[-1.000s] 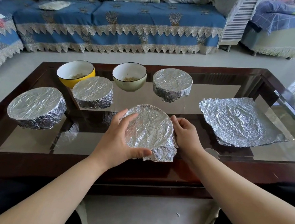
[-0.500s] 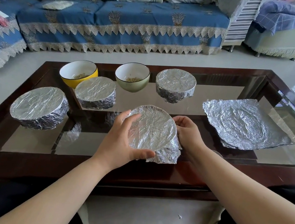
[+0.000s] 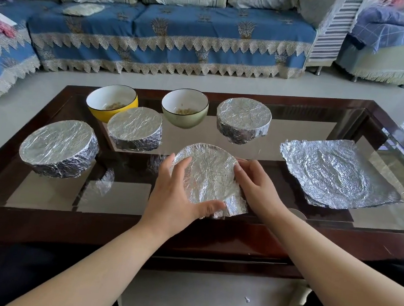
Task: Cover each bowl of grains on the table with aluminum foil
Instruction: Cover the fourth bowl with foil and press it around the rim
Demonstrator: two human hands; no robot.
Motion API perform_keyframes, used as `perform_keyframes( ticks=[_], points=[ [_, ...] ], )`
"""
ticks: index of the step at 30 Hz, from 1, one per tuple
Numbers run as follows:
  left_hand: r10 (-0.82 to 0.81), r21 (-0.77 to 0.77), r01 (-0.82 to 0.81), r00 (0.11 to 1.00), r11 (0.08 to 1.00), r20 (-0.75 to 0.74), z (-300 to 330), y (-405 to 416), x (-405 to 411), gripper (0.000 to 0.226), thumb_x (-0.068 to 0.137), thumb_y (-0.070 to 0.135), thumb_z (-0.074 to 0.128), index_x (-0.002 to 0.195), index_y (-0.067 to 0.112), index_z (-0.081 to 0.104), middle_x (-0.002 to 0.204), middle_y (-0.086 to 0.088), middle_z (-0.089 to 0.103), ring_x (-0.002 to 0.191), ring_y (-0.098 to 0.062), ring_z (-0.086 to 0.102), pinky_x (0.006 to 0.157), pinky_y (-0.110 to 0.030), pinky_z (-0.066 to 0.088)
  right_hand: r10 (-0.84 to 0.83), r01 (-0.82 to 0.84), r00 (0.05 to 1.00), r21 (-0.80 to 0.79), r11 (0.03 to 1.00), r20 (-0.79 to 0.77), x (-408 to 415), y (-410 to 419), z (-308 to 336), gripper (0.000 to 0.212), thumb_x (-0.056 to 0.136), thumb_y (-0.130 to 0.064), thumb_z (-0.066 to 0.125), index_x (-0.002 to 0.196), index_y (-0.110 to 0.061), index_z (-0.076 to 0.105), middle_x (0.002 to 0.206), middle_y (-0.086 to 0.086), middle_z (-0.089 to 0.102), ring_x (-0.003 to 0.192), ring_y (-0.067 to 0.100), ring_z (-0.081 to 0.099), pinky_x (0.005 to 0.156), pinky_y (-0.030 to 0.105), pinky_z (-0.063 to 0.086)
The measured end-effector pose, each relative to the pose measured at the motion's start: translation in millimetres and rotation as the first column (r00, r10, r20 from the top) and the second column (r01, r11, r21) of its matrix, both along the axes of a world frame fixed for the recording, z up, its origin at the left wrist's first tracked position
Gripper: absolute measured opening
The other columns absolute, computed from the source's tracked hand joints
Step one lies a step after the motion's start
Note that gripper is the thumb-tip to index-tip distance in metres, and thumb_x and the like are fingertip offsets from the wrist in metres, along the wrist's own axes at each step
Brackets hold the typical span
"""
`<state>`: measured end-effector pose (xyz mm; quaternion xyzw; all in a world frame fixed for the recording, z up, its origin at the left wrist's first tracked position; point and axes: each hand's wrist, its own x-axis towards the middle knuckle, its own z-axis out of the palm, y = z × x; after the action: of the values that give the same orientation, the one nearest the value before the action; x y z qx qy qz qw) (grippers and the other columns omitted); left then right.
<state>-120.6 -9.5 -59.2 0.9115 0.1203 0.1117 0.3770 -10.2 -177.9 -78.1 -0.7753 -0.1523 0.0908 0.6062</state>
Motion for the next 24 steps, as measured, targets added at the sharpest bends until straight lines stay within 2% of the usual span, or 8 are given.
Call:
perform_keyframes(
  ticks=[4,6,8,10,12,16,19,24],
  points=[
    [-0.092,-0.066,0.086,0.99,0.994,-0.104,10,7,-1,0.128,0.047,0.074,0.073,0.154,0.035,0.014,0.162,0.008,-0.013,0.142,0.001,0.008,0.112,-0.023,0.014,-0.022,0.021,1.0,0.051,0.998,0.011,-4,-3,-4,0.02,0.101,-0.032,0.049,0.107,-0.021,0.064,0.094,-0.002,0.069,0.08,0.001,0.059,0.077,0.021,0.047],
    [-0.11,-0.073,0.101,0.986,0.992,-0.122,11,10,-1,0.129,0.047,0.072,0.075,0.154,0.036,0.012,0.161,0.008,-0.011,0.135,0.005,0.01,0.11,-0.022,0.013,-0.025,0.027,1.0,0.107,0.994,-0.015,-5,-3,-6,0.023,0.102,-0.031,0.048,0.111,-0.02,0.066,0.101,-0.008,0.071,0.092,0.0,0.064,0.083,0.019,0.048],
    [-0.104,-0.07,0.096,0.988,0.993,-0.115,9,11,0,0.129,0.046,0.073,0.075,0.154,0.036,0.012,0.159,0.008,-0.004,0.138,0.001,0.014,0.111,-0.022,0.015,-0.056,0.066,0.996,0.163,0.984,-0.068,-7,0,-8,0.023,0.101,-0.033,0.05,0.108,-0.019,0.067,0.102,-0.005,0.072,0.096,0.007,0.065,0.087,0.025,0.051],
    [-0.099,-0.074,0.091,0.989,0.993,-0.109,8,11,0,0.129,0.046,0.073,0.074,0.153,0.036,0.013,0.157,0.011,0.0,0.134,0.002,0.017,0.11,-0.022,0.017,-0.09,0.128,0.983,0.245,0.961,-0.158,-10,3,-10,0.022,0.099,-0.034,0.053,0.098,-0.016,0.066,0.09,0.003,0.07,0.084,0.016,0.062,0.081,0.035,0.05],
    [-0.096,-0.076,0.088,0.99,0.993,-0.105,7,11,0,0.129,0.045,0.074,0.073,0.153,0.036,0.014,0.156,0.012,0.002,0.133,0.002,0.018,0.11,-0.022,0.017,-0.126,0.188,0.966,0.285,0.94,-0.225,-12,6,-10,0.022,0.098,-0.033,0.055,0.088,-0.014,0.063,0.076,0.002,0.062,0.074,0.017,0.054,0.073,0.036,0.045],
    [-0.096,-0.078,0.088,0.989,0.993,-0.113,7,11,0,0.13,0.044,0.077,0.071,0.153,0.036,0.013,0.154,0.015,0.002,0.137,0.0,0.019,0.112,-0.025,0.019,-0.146,0.262,0.931,0.337,0.904,-0.334,-12,11,-9,0.023,0.097,-0.029,0.057,0.086,-0.01,0.06,0.079,0.012,0.059,0.074,0.023,0.052,0.072,0.038,0.044],
    [-0.09,-0.08,0.081,0.99,0.993,-0.11,7,12,0,0.13,0.043,0.078,0.071,0.152,0.037,0.016,0.153,0.014,0.004,0.137,-0.003,0.022,0.115,-0.027,0.02,-0.165,0.298,0.909,0.321,0.899,-0.383,-10,14,-8,0.023,0.096,-0.029,0.059,0.082,-0.011,0.059,0.074,0.01,0.058,0.067,0.021,0.051,0.065,0.036,0.045],
    [-0.1,-0.08,0.093,0.99,0.992,-0.094,10,10,0,0.125,0.047,0.07,0.074,0.152,0.034,0.019,0.15,0.01,0.008,0.125,0.005,0.023,0.109,-0.02,0.019,-0.145,0.313,0.887,0.341,0.887,-0.438,-5,16,-5,0.019,0.096,-0.024,0.061,0.084,-0.01,0.06,0.074,0.009,0.058,0.065,0.02,0.051,0.064,0.036,0.047]
  ],
)
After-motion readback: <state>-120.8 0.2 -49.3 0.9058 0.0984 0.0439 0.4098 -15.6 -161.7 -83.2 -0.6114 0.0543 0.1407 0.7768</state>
